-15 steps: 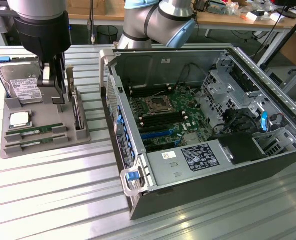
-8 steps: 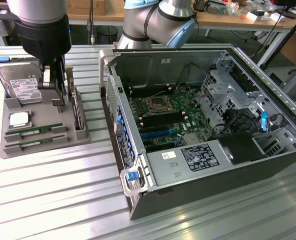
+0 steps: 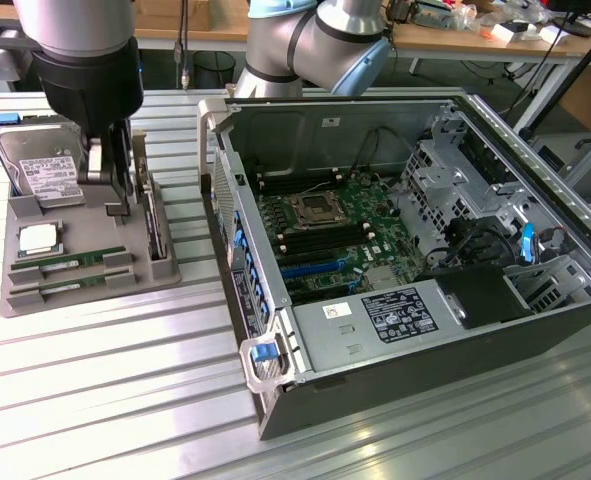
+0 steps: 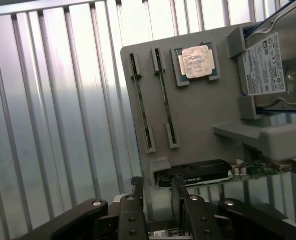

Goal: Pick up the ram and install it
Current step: 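Pick up the ram and move it above insertion slot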

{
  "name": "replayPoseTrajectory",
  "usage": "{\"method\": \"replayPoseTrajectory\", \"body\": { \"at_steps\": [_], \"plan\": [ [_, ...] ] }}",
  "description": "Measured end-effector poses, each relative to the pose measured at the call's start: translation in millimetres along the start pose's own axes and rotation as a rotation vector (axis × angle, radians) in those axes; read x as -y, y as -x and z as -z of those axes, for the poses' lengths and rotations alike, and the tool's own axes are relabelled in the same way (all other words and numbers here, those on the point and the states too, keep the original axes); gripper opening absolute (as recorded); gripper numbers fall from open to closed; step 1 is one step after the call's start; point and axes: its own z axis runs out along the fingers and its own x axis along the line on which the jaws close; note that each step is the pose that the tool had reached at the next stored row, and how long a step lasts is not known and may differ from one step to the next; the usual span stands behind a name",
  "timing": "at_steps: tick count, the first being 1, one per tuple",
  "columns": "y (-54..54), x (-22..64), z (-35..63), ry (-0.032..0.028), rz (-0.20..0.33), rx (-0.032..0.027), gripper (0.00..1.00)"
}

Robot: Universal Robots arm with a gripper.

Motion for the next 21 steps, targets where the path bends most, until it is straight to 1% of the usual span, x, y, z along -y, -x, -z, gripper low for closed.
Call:
{"method": "replayPoseTrajectory", "body": {
  "at_steps": [21],
  "plan": [
    [-0.7,0.1,-18.7,0.0001,0.002,0.0000,0.36]
  ]
}}
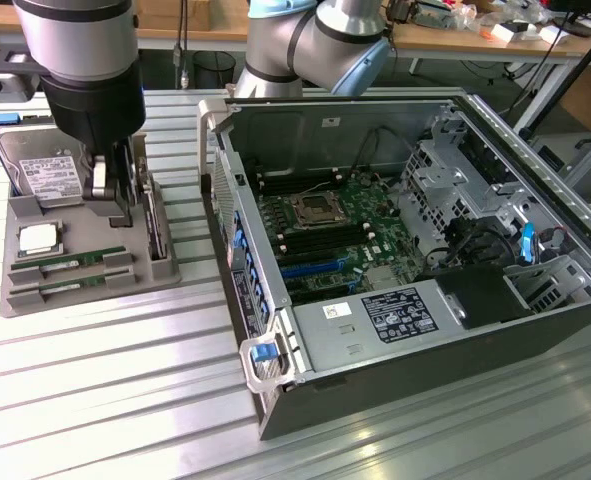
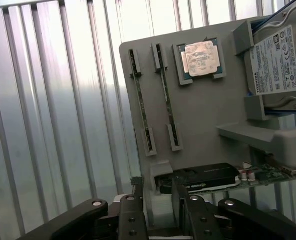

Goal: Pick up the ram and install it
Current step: 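Pick up the ram and move it above insertion slot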

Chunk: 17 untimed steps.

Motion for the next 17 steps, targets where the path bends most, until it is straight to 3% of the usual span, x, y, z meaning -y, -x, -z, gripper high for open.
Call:
{"method": "replayPoseTrajectory", "body": {
  "at_steps": [17],
  "plan": [
    [-0.4,0.0,-15.4,0.0000,0.001,0.0000,0.36]
  ]
}}
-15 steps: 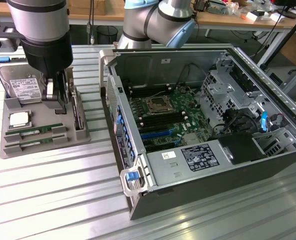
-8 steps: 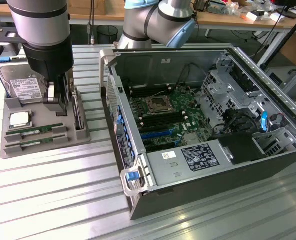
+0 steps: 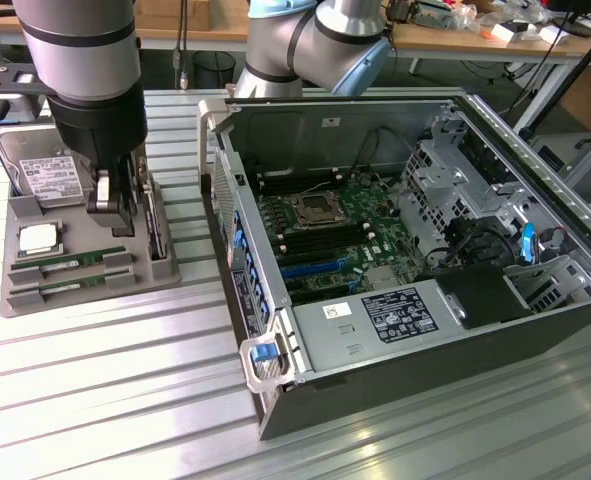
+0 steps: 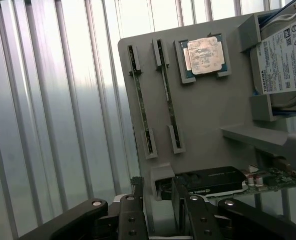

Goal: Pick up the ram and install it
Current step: 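Pick up the ram and move it above insertion slot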

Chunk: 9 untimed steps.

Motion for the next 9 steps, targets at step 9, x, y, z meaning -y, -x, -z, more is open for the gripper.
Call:
{"method": "replayPoseTrajectory", "body": {
  "at_steps": [9],
  "plan": [
    [-0.3,0.0,-7.1,0.0000,0.001,0.0000,0.36]
  ]
}}
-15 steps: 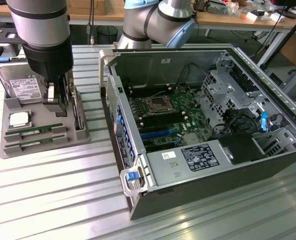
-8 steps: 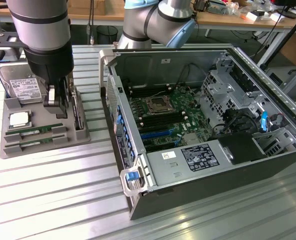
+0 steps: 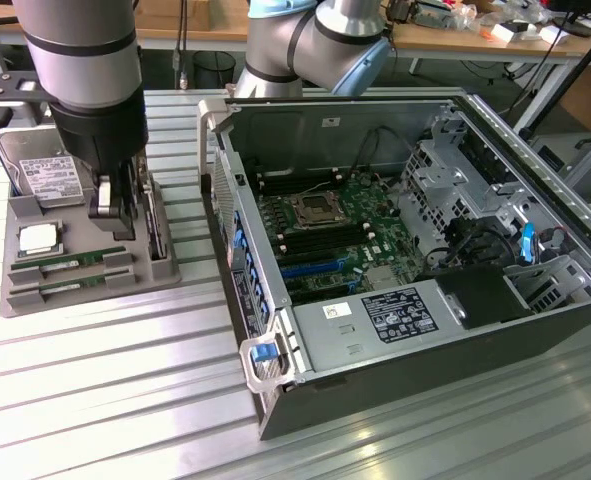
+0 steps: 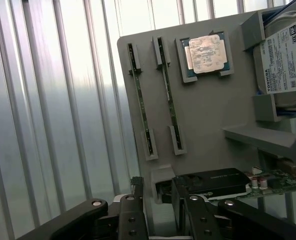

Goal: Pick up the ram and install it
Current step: 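Pick up the ram and move it above insertion slot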

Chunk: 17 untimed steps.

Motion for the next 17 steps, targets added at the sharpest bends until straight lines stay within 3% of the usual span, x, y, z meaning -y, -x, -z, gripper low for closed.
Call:
{"method": "replayPoseTrajectory", "body": {
  "at_steps": [17],
  "plan": [
    [-0.4,0.1,-11.4,0.0001,0.001,-0.0001,0.36]
  ]
}}
